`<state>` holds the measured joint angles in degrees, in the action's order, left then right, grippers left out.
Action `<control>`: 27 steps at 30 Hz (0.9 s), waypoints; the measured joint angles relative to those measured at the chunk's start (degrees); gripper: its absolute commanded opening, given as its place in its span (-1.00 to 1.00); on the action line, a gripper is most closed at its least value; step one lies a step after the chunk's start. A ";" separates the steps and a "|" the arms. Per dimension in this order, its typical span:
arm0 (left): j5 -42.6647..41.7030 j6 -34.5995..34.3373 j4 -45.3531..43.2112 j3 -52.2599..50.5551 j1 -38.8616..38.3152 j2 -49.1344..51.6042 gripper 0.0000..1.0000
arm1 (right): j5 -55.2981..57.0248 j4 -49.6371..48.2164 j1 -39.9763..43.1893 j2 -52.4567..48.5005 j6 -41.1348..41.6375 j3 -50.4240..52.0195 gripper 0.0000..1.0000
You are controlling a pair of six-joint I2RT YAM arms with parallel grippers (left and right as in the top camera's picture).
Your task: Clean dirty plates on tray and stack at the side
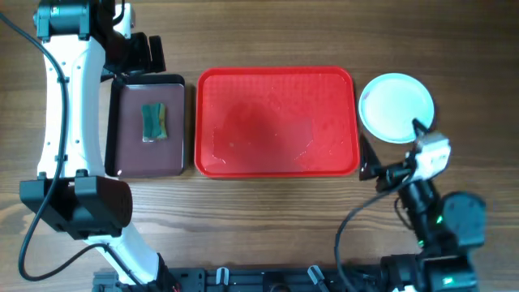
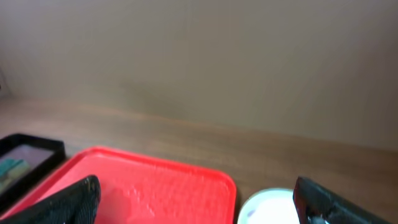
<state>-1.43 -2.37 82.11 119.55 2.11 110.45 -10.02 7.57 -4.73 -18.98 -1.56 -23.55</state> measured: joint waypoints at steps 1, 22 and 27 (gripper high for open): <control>0.02 0.00 -0.15 0.00 0.00 0.00 1.00 | 0.00 -2.51 0.00 2.38 0.26 3.39 0.99; 0.00 0.00 -0.04 0.00 0.00 0.00 1.00 | 0.02 -8.02 0.00 17.90 10.93 23.19 1.00; 0.00 0.00 -0.04 0.00 0.00 0.00 1.00 | 0.02 -8.02 0.00 17.90 12.09 23.19 0.99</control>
<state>-1.43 -2.37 82.06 119.55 2.11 110.45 -10.00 -0.45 -4.73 -1.08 10.52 -0.36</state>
